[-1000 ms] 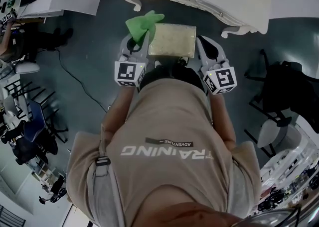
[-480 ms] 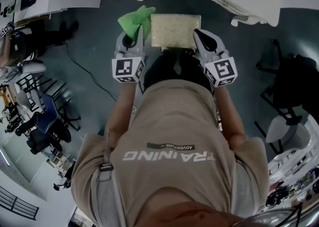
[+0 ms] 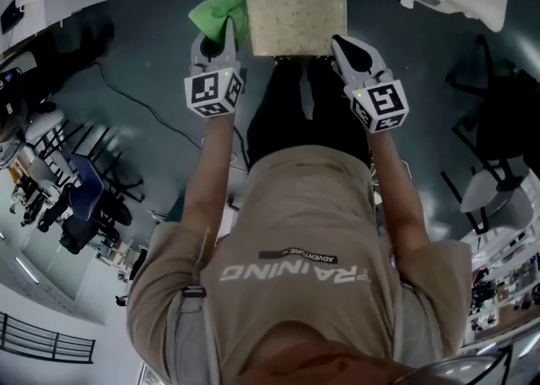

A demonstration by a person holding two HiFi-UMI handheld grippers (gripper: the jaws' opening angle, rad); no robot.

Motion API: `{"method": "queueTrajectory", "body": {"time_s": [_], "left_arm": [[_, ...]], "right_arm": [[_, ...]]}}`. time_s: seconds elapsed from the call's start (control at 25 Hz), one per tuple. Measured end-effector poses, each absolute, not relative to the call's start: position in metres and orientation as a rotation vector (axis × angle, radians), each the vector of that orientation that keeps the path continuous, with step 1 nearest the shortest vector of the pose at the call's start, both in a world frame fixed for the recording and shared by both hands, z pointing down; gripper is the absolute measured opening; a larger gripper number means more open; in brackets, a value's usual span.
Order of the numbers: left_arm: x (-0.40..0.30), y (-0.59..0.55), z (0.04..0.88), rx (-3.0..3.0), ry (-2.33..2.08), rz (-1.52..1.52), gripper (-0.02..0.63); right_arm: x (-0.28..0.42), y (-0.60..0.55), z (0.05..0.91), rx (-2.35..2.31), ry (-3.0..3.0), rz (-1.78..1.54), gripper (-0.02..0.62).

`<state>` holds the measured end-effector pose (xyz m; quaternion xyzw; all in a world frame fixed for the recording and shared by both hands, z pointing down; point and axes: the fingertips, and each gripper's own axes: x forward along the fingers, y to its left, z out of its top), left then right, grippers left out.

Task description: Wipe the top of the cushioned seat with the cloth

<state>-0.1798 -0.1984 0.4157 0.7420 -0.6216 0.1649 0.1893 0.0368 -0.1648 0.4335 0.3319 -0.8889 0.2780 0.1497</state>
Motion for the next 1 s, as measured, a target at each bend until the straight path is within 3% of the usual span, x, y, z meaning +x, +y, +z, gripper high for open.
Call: {"method": "queueTrajectory", "body": {"time_s": [1.0], "left_arm": [[-0.286,-0.220,0.766,1.847,-1.529,0.717,0.048]], "right_arm": [[-0.070,-0.167,0.708,0.791,-2.393,0.825,0.002]]}}
